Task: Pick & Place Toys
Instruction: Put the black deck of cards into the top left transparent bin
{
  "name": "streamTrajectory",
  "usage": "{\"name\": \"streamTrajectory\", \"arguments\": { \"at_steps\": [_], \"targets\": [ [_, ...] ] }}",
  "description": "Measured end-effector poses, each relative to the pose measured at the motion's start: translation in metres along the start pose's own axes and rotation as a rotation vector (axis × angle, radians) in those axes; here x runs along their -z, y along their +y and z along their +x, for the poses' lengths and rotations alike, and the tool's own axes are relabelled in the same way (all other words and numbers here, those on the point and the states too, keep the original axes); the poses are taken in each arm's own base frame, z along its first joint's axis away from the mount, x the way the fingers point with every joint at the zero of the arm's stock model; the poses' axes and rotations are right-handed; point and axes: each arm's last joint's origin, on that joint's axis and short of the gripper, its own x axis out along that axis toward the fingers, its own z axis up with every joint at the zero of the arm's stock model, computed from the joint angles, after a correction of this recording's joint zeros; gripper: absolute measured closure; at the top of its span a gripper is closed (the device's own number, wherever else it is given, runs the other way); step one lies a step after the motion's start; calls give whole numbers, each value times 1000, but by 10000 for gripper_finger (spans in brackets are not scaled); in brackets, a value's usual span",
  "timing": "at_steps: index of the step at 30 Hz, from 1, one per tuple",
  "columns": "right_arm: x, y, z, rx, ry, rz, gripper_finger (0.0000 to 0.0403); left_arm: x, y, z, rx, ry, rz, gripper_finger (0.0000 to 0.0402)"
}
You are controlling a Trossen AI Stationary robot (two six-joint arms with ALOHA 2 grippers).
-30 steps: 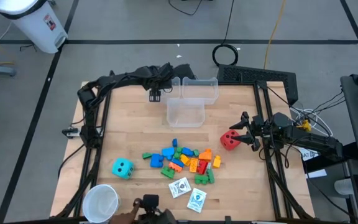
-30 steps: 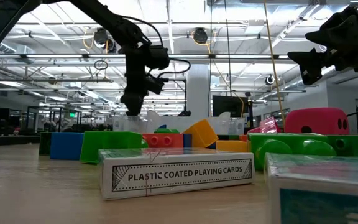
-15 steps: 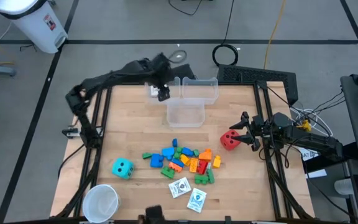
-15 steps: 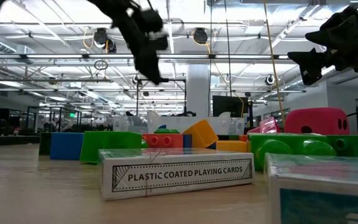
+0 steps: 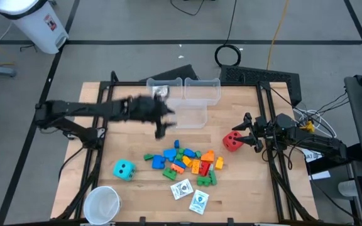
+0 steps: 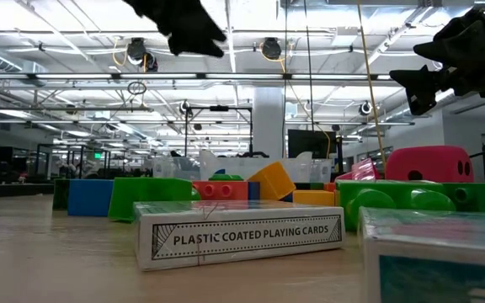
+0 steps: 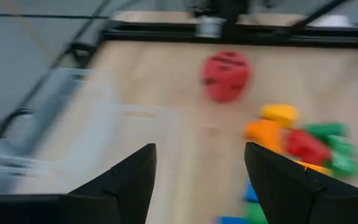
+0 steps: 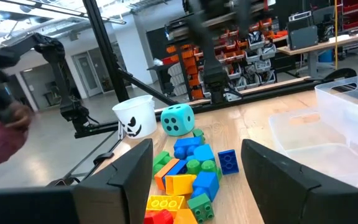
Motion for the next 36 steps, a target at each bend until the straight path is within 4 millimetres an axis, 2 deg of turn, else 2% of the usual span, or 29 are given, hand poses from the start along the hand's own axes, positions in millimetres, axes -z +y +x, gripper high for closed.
{"name": "streamTrajectory", "arguments": {
  "at_steps": [5, 9, 12, 17, 21, 24, 26, 32, 36],
  "targets": [
    [0, 0, 0, 0, 0, 0, 188, 5, -56, 5, 139, 1, -18, 151],
    [0, 0, 0, 0, -1, 0, 188, 20, -96, 25, 236, 41, -7, 151],
    [0, 0, 0, 0, 0, 0, 188, 34, -120, 44, 309, 79, 19, 151],
    [0, 0, 0, 0, -1, -1, 188, 56, -149, 69, 413, 122, -24, 151],
    [0, 0, 0, 0, 0, -3, 188, 68, -159, 87, 419, 134, -118, 151],
    [0, 0, 0, 0, 0, -3, 188, 69, -152, 97, 358, 232, -273, 151],
    [0, 0, 0, 0, -1, -3, 188, 65, -148, 95, 309, 321, -275, 151],
    [0, 0, 0, 0, 0, -3, 188, 20, -154, 72, 214, 431, -81, 142],
    [0, 0, 0, 0, -1, -4, 188, 0, -154, 58, -38, 540, -75, 111]
  ]
}}
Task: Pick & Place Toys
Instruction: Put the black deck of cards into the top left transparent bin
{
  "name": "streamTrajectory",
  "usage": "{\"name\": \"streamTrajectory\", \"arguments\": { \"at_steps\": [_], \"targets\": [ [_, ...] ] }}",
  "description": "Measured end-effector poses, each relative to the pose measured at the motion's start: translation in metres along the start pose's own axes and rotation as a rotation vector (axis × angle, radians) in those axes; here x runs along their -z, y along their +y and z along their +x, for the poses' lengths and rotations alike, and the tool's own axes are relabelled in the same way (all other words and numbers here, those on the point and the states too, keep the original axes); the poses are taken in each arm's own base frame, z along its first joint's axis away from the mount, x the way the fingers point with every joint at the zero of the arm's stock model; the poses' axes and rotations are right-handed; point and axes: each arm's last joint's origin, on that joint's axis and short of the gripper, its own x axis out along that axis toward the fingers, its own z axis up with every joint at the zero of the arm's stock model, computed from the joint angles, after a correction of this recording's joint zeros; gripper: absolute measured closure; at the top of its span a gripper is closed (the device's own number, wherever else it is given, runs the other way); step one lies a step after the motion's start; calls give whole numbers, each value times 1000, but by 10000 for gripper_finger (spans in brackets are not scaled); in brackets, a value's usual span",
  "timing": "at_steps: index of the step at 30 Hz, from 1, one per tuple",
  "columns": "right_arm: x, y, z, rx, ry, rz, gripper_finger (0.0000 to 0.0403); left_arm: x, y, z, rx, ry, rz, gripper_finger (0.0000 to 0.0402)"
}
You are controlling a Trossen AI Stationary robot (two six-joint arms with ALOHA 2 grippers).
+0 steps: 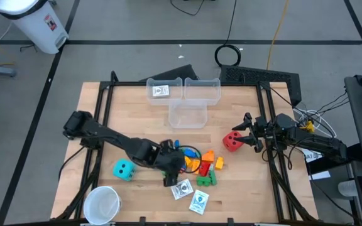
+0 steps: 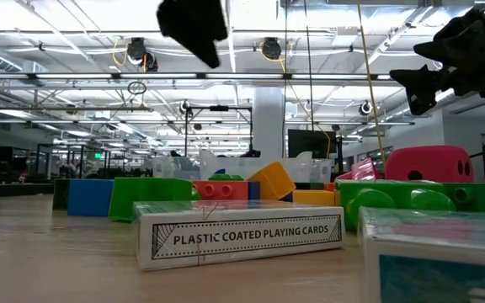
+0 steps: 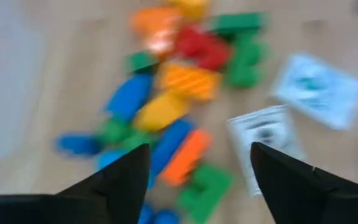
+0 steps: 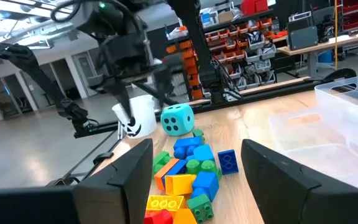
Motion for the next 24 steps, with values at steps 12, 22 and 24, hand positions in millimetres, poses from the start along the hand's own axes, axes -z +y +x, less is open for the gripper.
{"name": "streamTrajectory", "arguments": {
  "at_steps": [12, 22, 24],
  "targets": [
    [0, 0, 0, 0, 1, 1, 188, 4, -27, 51, -1, 221, -48, 5],
    [0, 0, 0, 0, 1, 0, 188, 19, -79, 84, 167, 151, 23, 40],
    [0, 0, 0, 0, 0, 0, 188, 23, -87, 91, 161, 124, 35, 40]
  ]
}}
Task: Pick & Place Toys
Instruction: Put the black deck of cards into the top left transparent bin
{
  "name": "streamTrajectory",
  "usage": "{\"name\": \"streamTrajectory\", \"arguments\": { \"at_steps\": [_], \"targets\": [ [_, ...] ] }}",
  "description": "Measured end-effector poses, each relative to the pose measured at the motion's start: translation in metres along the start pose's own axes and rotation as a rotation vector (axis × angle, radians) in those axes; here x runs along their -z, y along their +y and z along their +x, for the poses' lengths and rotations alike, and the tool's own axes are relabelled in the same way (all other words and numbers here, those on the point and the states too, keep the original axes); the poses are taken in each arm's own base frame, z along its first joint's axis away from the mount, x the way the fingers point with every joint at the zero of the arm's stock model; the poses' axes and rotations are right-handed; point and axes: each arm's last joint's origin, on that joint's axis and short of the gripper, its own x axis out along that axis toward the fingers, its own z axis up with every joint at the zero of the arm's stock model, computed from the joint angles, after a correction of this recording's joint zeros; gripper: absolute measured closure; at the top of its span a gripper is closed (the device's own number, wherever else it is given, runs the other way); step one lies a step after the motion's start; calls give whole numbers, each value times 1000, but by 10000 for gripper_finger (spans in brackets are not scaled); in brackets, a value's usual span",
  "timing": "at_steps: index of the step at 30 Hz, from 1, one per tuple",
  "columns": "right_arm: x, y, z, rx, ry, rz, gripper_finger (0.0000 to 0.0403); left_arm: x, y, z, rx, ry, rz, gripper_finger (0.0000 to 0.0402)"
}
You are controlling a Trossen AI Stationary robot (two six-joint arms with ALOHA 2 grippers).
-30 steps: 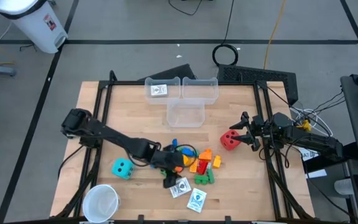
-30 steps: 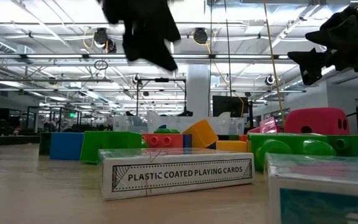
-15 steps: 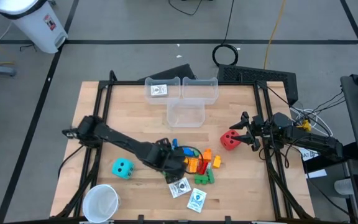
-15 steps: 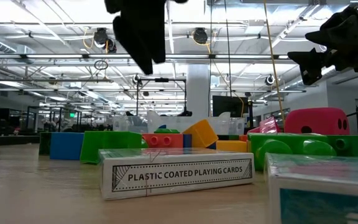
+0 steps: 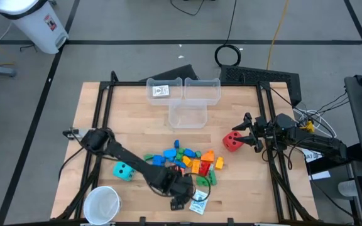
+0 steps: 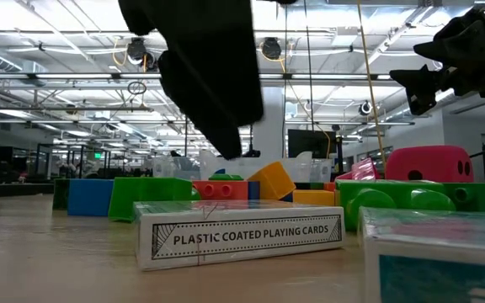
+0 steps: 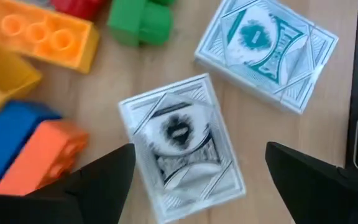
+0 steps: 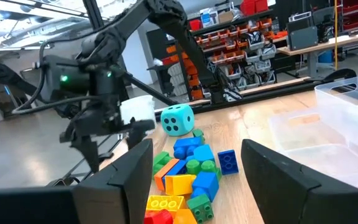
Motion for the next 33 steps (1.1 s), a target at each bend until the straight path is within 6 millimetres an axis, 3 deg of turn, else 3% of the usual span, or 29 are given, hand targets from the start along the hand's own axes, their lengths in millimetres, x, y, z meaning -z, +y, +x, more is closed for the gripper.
{"name": "streamTrajectory", "arguments": {
  "at_steps": [5, 8, 21, 33],
  "targets": [
    [0, 0, 0, 0, 0, 0, 188, 9, -5, 25, -49, 15, 30, 27],
    [0, 0, 0, 0, 0, 0, 188, 10, -5, 29, -54, 25, 3, 19],
    [0, 0, 0, 0, 0, 0, 188, 19, 10, 25, -153, 148, -111, 44],
    [0, 0, 0, 0, 1, 1, 188, 12, 31, 16, -168, 226, -355, 49]
  ]
}}
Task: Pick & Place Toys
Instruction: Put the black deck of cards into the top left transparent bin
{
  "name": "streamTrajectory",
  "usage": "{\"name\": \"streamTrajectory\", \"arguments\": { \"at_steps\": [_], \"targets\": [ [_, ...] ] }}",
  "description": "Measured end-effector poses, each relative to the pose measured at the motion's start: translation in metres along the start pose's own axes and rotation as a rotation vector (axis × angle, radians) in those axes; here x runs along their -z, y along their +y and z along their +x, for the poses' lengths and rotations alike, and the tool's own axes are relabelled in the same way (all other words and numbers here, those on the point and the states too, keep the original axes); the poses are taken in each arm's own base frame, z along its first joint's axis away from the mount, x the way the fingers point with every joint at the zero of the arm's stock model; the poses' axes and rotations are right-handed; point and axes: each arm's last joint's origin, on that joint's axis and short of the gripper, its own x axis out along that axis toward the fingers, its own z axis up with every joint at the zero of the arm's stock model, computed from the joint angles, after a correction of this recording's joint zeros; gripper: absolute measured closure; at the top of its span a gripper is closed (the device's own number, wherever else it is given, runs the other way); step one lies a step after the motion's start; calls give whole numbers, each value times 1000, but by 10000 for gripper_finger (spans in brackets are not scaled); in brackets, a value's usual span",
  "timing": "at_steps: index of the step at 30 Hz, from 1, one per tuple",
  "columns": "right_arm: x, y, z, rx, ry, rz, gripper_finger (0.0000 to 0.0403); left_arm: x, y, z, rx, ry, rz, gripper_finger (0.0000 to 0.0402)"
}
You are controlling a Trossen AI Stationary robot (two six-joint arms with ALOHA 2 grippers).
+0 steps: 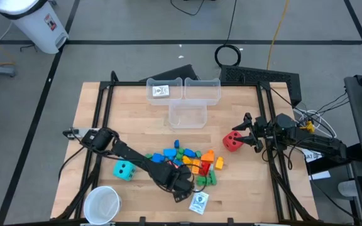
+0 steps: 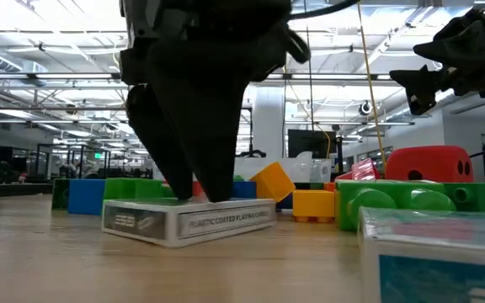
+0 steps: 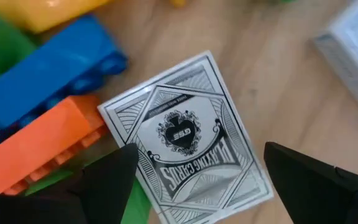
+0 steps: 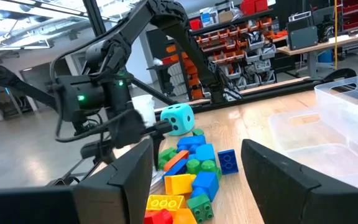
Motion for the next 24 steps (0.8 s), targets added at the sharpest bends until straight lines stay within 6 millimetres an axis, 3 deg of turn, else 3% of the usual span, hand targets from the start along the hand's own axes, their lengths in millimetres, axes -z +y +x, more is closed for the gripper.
{"name": "streamTrajectory", "arguments": {
  "at_steps": [7, 15, 24],
  "targets": [
    [0, 0, 0, 1, 2, 1, 188, -4, 7, 0, -17, 22, -88, 52],
    [0, 0, 0, 1, 2, 1, 188, -7, 14, -17, 7, 37, -173, 52],
    [0, 0, 0, 1, 2, 0, 188, -3, 19, -16, -63, 65, -267, 52]
  ]
}}
